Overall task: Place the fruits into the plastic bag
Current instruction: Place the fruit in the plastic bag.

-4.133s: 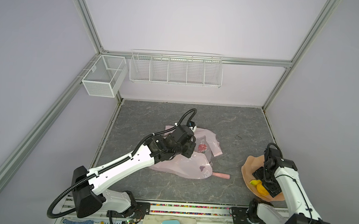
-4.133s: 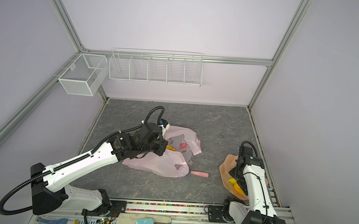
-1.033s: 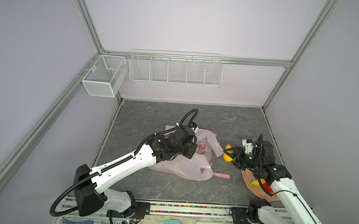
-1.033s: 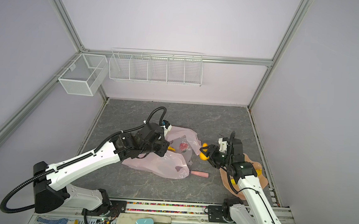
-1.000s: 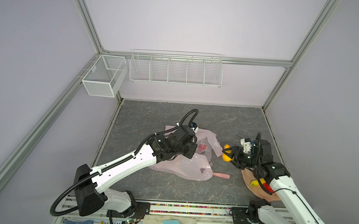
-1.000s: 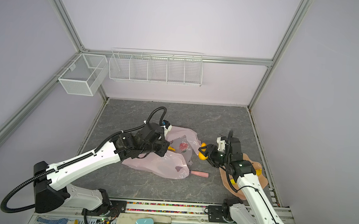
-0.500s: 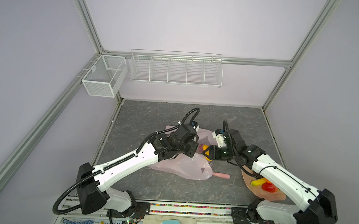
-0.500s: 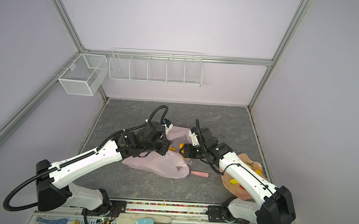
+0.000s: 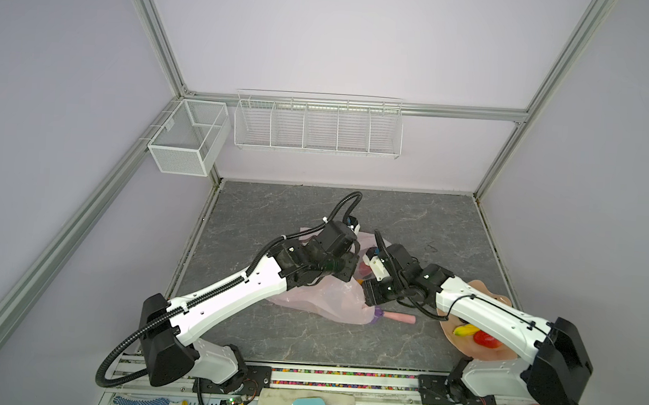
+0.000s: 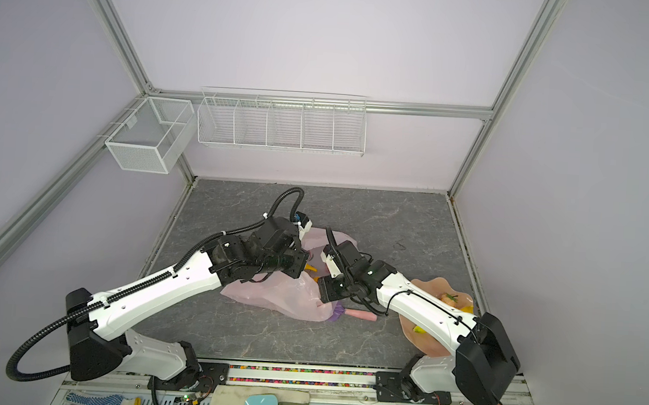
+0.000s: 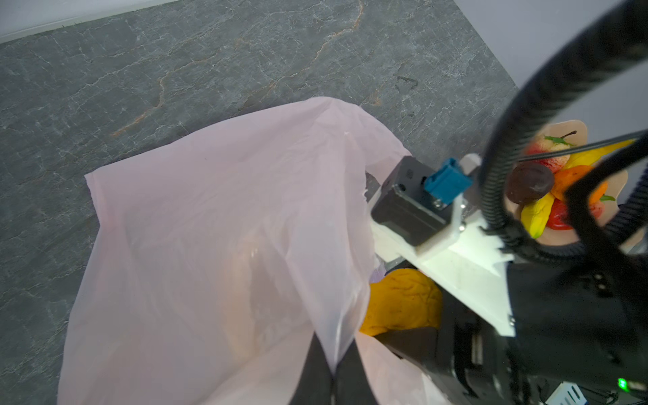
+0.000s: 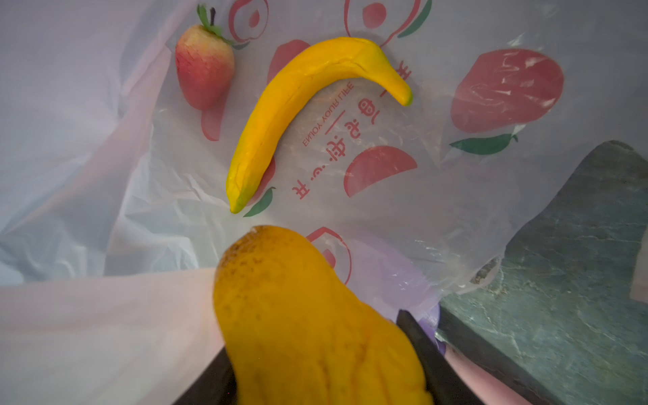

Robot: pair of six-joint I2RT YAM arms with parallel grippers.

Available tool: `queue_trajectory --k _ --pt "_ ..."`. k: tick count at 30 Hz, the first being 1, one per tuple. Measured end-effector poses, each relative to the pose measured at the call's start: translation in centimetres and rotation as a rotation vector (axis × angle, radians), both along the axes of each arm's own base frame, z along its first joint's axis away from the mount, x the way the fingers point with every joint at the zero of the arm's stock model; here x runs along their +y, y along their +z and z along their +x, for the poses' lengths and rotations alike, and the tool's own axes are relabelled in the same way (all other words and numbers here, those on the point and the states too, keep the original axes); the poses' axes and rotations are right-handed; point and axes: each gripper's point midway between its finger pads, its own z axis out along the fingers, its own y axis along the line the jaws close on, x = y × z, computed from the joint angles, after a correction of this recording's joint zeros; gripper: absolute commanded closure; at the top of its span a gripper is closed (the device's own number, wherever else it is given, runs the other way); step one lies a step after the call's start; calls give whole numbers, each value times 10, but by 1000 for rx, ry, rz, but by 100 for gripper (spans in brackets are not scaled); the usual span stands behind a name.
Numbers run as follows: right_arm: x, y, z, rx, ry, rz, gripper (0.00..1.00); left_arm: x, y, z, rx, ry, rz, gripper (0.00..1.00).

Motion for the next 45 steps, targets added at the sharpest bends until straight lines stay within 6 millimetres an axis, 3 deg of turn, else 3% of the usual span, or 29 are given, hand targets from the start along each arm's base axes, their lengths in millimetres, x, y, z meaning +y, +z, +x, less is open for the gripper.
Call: queue_trajectory --k 8,20,22,25,27,31,33,36,40,45 --pt "24 -22 12 54 24 3 75 -3 1 -3 10 -17 -13 100" --pt "88 -26 63 194 -116 216 68 -7 0 -8 18 -46 -15 100" --pt "97 -34 66 243 -153 247 60 -7 -1 -7 17 -48 -14 100" --pt "108 -42 68 315 -212 291 38 -7 0 -7 14 -48 -15 100" --pt "114 -41 70 354 -244 327 24 -7 -1 -7 13 -48 -16 100" --pt "124 -31 69 404 -271 389 9 -6 -3 -6 9 -44 -8 100" --pt "125 -27 67 421 -276 404 4 -4 -4 -6 6 -39 -3 100" --pt "122 -15 60 435 -271 419 10 -2 -4 -6 3 -36 -1 100" --pt "112 12 48 426 -254 431 11 1 -6 -6 0 -29 5 100" --pt "80 19 34 403 -284 329 11 -5 9 -8 -32 -41 -51 100"
